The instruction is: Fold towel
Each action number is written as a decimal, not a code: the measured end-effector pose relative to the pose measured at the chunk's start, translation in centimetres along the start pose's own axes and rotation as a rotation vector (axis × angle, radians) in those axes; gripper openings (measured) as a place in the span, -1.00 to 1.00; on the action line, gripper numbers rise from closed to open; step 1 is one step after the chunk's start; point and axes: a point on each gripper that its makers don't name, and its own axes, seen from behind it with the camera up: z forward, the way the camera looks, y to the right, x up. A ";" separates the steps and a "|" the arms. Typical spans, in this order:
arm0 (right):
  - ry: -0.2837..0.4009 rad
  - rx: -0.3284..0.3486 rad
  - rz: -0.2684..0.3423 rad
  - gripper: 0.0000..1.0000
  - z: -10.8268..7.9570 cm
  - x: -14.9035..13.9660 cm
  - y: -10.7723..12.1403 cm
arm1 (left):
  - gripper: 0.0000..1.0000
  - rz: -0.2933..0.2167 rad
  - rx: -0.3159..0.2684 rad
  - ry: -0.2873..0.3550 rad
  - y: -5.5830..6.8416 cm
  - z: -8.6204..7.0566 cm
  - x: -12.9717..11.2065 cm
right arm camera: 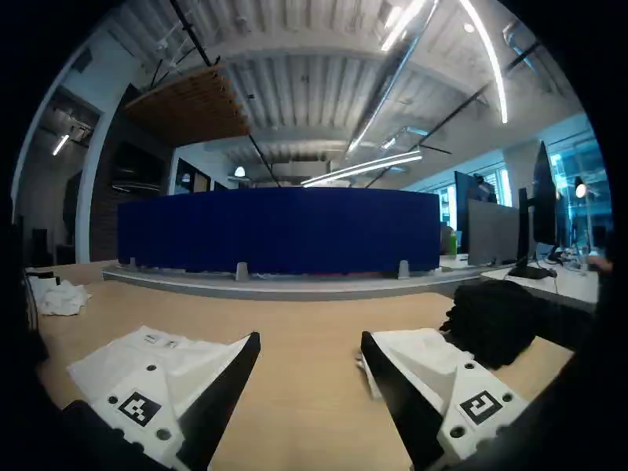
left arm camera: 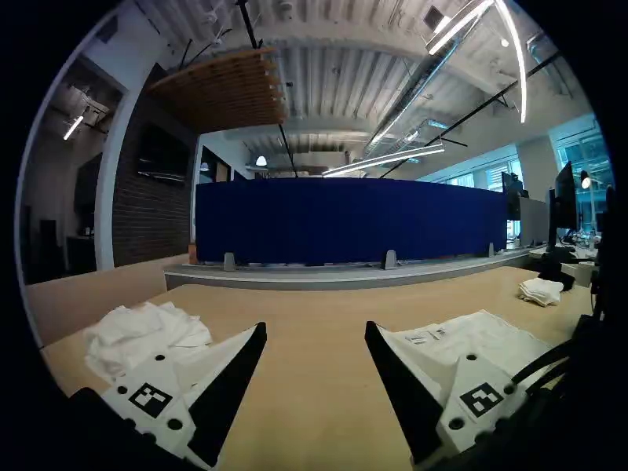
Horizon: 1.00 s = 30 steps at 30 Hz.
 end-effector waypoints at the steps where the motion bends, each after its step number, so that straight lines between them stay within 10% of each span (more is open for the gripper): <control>1: 0.000 0.000 0.000 0.99 0.0 0.0 0.0 | 0.86 0.000 0.000 0.000 0.0 0.0 0.0; 23: 0.002 0.008 -0.001 0.99 0.1 0.3 -0.3 | 0.86 0.001 -0.009 0.003 0.2 0.1 -0.2; 30: -0.003 0.008 0.011 0.99 -0.6 2.6 -0.4 | 0.86 -0.026 -0.004 0.051 0.2 -0.1 3.9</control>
